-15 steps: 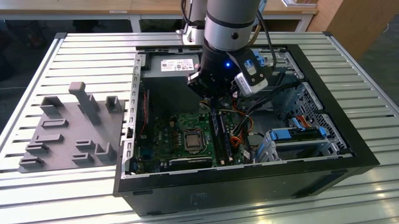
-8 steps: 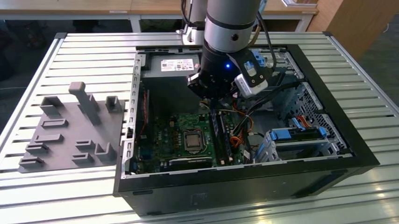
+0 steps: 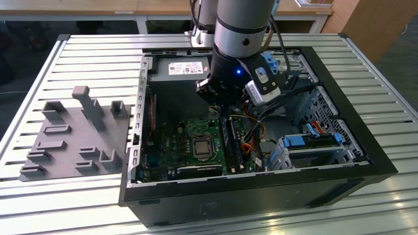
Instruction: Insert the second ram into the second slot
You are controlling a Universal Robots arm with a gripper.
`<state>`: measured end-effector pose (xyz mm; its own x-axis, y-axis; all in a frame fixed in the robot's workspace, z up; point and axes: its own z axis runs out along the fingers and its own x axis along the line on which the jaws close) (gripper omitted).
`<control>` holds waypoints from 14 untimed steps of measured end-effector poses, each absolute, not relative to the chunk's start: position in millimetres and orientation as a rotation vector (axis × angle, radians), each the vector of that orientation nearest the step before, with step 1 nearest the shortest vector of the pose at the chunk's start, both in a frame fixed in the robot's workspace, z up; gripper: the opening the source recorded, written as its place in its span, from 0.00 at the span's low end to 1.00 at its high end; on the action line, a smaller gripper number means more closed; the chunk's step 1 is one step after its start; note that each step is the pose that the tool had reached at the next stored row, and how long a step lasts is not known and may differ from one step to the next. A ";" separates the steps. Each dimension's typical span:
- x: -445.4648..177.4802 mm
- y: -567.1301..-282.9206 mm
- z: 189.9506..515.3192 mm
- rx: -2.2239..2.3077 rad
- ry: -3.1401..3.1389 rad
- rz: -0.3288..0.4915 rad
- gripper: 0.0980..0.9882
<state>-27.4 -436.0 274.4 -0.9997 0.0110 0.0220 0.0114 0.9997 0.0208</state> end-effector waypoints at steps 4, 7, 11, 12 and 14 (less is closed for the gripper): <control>-27.5 -436.8 271.9 -0.027 -3.119 -0.033 0.03; -27.5 -436.9 270.1 -0.027 -3.119 -0.033 0.03; -27.5 -436.9 269.6 -0.027 -3.119 -0.033 0.03; -27.5 -436.9 269.4 -0.027 -3.119 -0.033 0.03; -27.5 -436.9 269.1 -0.027 -3.119 -0.033 0.03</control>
<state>-27.5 -436.9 269.1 -0.9996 0.0172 0.0221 0.0176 0.9996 0.0209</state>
